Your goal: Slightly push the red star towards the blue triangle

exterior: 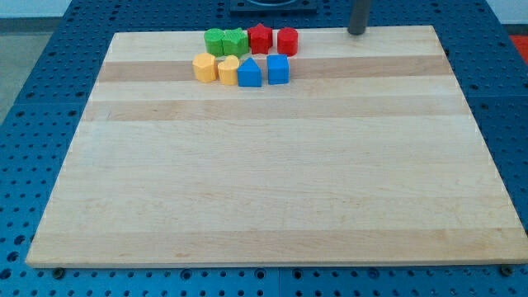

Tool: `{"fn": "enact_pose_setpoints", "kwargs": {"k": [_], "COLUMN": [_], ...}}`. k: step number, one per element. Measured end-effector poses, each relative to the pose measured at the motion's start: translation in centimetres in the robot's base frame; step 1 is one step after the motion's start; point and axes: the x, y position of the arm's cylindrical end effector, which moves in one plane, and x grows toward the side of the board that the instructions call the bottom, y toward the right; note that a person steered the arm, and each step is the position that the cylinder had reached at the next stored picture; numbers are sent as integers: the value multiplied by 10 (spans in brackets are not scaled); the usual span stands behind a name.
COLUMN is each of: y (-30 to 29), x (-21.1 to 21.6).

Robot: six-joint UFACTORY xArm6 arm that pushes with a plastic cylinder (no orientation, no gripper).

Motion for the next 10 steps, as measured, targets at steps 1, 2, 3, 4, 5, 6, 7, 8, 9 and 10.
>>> {"fn": "enact_pose_setpoints", "kwargs": {"k": [1, 2, 3, 4, 5, 6, 7, 8, 9, 10], "y": [-21, -72, -115, -135, -146, -146, -149, -153, -176, -189], "x": [-2, 0, 0, 0, 0, 2, 2, 3, 8, 12]}}
